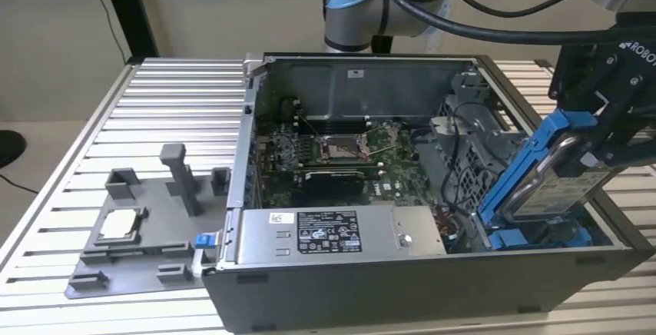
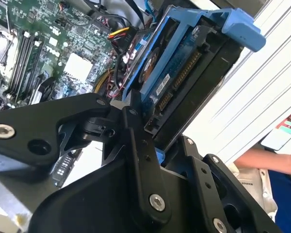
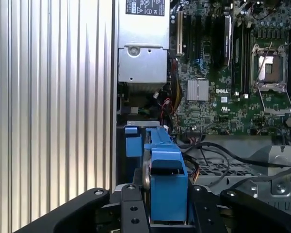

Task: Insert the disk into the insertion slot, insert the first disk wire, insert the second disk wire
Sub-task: 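Insert the disk into the insertion slot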

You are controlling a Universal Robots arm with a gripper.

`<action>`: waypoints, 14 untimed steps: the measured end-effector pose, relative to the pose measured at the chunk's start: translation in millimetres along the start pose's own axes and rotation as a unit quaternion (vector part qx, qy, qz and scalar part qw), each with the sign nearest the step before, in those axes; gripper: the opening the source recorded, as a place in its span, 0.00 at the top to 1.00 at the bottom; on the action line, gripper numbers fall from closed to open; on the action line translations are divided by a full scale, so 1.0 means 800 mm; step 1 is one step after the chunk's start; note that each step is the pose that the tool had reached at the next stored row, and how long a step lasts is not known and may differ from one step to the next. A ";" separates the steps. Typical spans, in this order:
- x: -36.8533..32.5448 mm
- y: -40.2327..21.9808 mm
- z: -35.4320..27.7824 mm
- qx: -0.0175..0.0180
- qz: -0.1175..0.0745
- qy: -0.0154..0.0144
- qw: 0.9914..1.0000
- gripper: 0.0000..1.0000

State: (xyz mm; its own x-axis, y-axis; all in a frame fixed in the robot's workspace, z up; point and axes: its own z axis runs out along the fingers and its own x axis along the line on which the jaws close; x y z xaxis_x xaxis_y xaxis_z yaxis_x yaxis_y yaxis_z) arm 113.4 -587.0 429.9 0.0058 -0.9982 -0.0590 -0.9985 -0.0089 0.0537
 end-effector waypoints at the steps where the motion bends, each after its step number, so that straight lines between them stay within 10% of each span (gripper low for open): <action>1: 0.0000 0.0000 0.0004 0.000 0.000 0.000 1.000 1.00; 14: 0.0004 -0.0051 0.0051 0.000 0.000 -0.002 1.000 1.00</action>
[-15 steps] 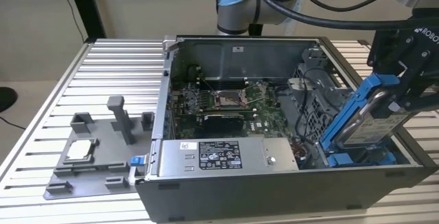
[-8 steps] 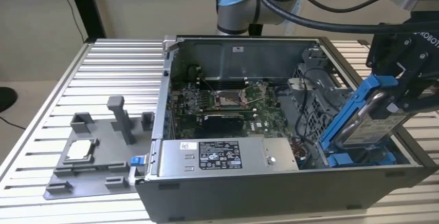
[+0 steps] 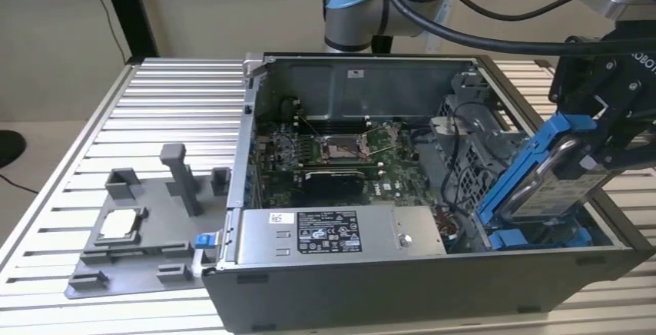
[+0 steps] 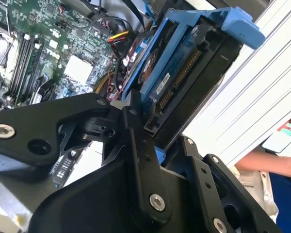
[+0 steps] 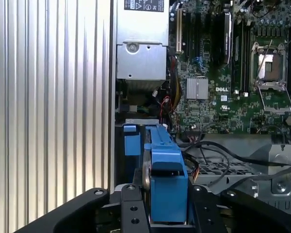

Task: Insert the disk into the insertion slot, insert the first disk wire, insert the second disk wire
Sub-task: 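Insert the disk into the insertion slot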

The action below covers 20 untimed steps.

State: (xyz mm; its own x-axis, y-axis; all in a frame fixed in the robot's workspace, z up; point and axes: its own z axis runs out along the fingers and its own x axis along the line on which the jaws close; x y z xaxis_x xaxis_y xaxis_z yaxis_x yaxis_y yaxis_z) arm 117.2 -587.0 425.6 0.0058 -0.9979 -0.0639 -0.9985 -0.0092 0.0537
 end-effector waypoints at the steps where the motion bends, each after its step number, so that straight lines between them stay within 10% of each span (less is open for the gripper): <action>1: 0.0000 -0.0003 0.0000 0.000 0.000 0.000 1.000 1.00; 9: -0.0002 -0.0001 -0.0039 -0.001 0.000 -0.001 1.000 1.00; 14: -0.0002 -0.0019 -0.0041 -0.001 0.000 -0.009 1.000 1.00; 20: 0.0002 -0.0064 -0.0044 -0.001 -0.002 -0.009 1.000 1.00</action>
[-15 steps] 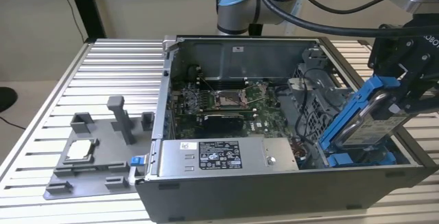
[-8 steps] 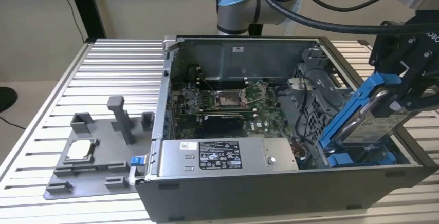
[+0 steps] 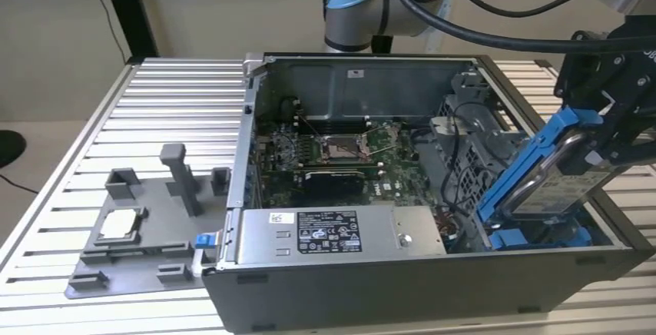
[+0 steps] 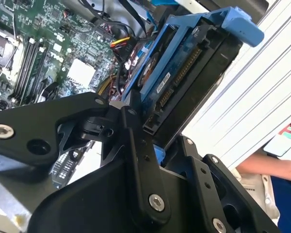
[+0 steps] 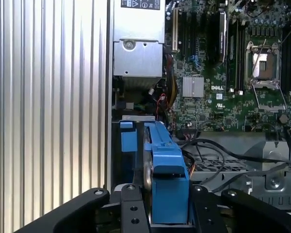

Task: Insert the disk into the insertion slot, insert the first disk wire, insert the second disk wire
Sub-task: 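Insert the disk into the insertion slot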

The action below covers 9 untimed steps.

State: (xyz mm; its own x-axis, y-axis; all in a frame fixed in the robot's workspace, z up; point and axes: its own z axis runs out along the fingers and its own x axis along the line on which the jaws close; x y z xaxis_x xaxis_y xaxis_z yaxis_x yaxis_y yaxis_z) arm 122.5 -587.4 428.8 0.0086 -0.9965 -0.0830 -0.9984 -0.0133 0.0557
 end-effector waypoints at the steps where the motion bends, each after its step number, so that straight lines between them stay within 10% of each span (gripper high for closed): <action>1: 0.0001 -0.0005 0.0000 0.000 -0.001 0.000 1.000 1.00; 9: -0.0016 0.0006 -0.0207 -0.004 -0.001 0.000 1.000 1.00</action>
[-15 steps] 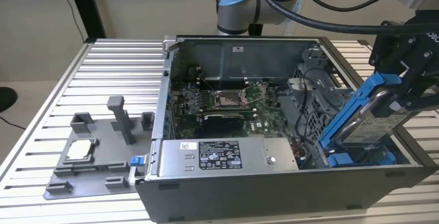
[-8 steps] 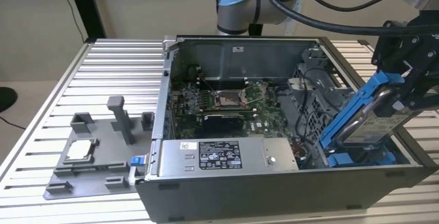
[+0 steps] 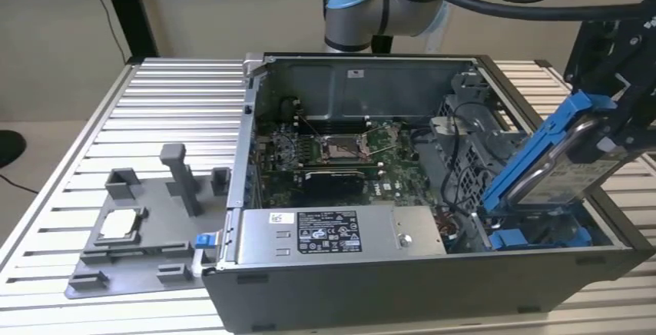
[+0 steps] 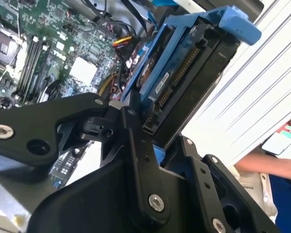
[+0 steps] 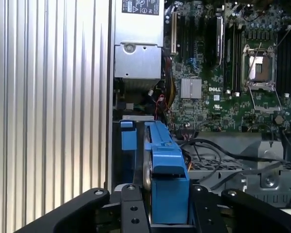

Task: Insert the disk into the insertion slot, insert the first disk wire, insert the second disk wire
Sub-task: 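Insert the disk into the insertion slot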

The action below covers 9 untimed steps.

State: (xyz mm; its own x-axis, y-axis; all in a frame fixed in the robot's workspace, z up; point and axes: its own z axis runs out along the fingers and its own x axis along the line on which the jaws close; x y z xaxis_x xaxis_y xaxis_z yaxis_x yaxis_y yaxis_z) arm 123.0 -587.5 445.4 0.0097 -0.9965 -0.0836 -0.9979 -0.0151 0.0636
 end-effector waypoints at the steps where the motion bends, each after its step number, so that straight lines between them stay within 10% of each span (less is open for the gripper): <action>1: -0.0005 0.0003 -0.0052 0.000 0.000 0.000 1.000 1.00; 6: 0.0014 0.0013 -0.0213 0.000 0.000 0.001 1.000 1.00; 9: 0.0077 0.0016 -0.0219 0.017 -0.002 0.002 1.000 1.00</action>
State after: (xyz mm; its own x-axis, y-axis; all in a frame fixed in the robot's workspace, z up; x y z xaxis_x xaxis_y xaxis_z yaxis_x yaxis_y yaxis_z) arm 122.9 -595.1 462.4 0.0136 -0.9967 -0.0804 -0.9995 -0.0160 0.0289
